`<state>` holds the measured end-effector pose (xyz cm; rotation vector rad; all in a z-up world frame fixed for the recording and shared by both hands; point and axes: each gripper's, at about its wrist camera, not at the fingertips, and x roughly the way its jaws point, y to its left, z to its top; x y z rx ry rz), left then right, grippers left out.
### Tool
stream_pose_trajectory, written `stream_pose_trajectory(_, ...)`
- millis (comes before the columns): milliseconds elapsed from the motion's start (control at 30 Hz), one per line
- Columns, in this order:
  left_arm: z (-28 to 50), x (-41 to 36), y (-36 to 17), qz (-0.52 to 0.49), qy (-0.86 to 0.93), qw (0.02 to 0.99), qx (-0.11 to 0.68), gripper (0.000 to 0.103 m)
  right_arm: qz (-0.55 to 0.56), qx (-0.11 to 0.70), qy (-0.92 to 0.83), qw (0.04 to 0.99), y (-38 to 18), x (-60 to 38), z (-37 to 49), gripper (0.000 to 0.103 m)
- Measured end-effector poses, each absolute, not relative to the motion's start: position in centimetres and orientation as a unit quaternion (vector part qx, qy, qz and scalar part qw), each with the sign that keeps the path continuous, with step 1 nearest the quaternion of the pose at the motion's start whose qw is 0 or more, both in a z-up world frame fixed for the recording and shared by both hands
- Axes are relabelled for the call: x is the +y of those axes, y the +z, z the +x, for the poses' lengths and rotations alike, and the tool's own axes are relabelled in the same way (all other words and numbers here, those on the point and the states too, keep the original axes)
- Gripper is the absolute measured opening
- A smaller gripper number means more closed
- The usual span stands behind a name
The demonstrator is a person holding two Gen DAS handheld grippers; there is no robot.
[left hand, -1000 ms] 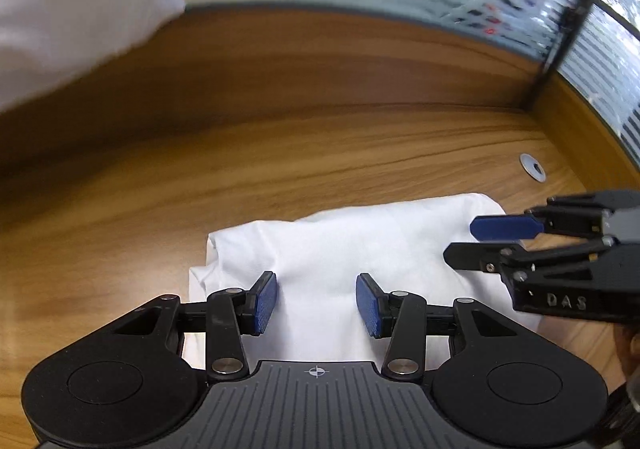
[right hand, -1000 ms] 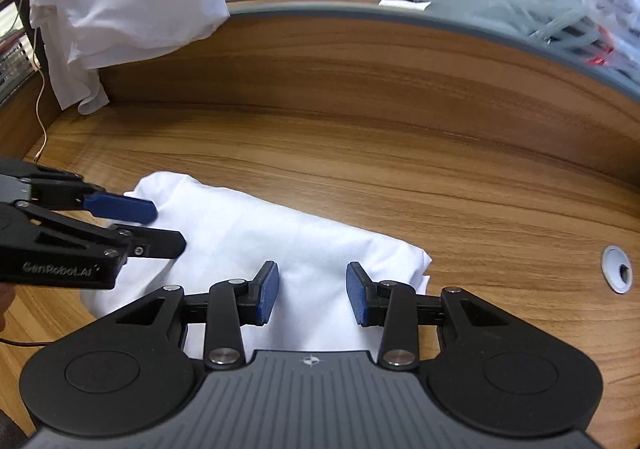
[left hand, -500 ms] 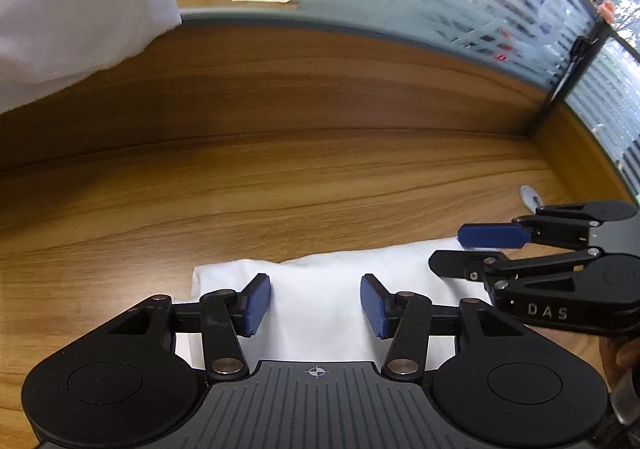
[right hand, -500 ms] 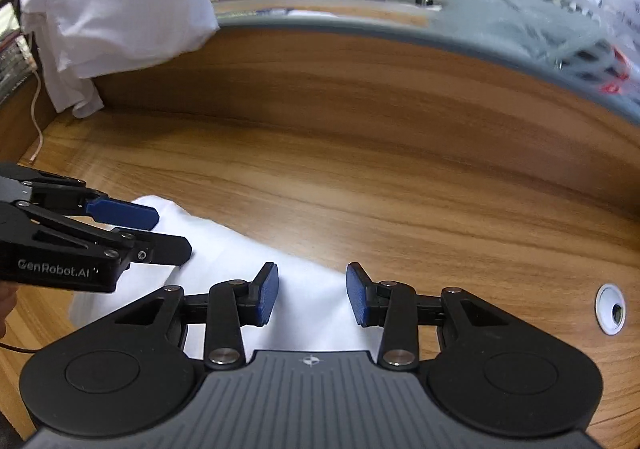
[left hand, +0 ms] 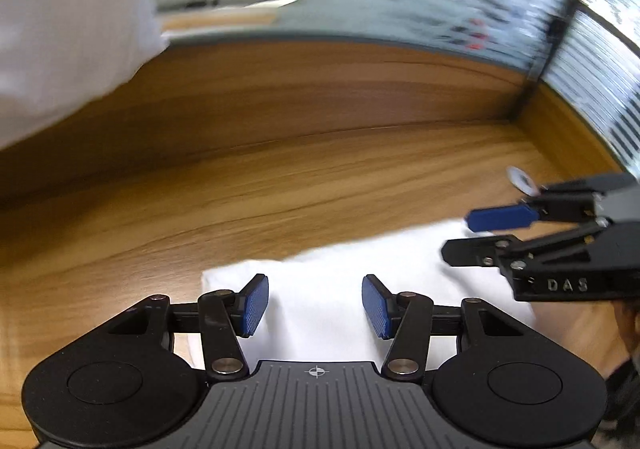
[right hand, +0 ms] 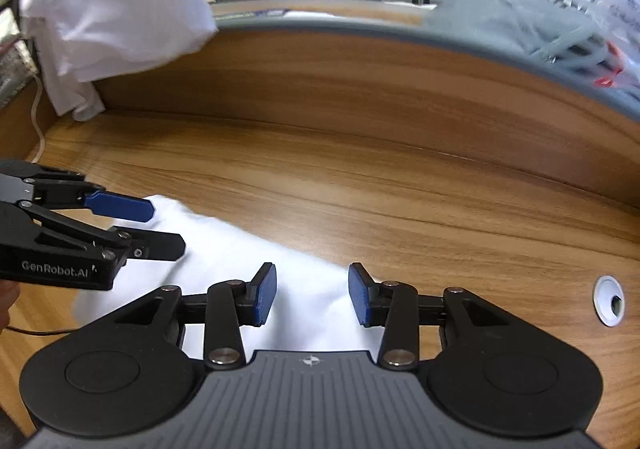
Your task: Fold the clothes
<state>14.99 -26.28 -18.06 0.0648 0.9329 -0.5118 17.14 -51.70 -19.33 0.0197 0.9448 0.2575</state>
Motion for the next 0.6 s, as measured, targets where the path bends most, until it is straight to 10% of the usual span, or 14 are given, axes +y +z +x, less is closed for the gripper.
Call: stream_pose_trajectory(600,12.1,-26.2,-19.2,0.059,-0.27,0.848,0.452,0.06,-0.096,0.45,0.15,0.875,-19.6,-48.5,12.1,0.054)
